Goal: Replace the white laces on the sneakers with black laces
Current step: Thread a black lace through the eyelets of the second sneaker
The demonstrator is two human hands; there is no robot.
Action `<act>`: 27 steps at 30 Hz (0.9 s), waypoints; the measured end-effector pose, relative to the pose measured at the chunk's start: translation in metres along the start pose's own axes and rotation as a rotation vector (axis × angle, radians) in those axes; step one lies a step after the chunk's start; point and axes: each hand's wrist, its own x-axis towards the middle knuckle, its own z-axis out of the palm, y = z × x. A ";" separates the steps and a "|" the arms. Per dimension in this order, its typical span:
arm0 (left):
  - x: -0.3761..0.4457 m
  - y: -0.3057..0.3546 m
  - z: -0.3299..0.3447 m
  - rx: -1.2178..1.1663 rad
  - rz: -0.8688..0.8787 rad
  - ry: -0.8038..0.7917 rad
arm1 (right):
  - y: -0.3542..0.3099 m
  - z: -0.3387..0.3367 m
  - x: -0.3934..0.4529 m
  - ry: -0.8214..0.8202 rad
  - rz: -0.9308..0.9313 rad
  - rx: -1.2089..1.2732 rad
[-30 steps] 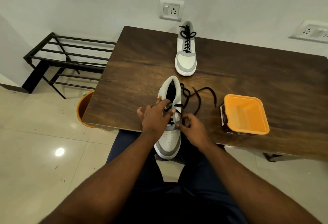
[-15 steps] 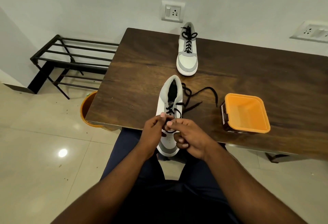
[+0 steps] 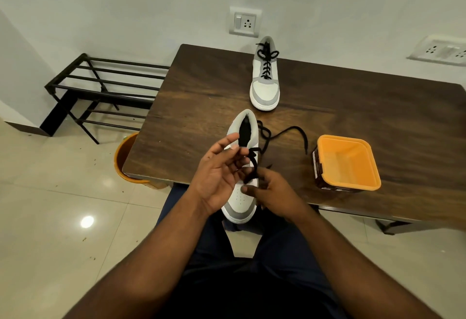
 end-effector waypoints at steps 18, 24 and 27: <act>0.006 -0.022 -0.020 0.905 0.089 -0.055 | -0.023 -0.009 0.012 0.226 0.168 1.165; 0.014 -0.027 -0.018 0.916 0.217 0.014 | -0.027 -0.023 0.017 0.244 0.149 1.110; 0.014 -0.014 -0.024 0.829 0.164 0.092 | -0.014 -0.039 0.022 0.419 0.196 0.915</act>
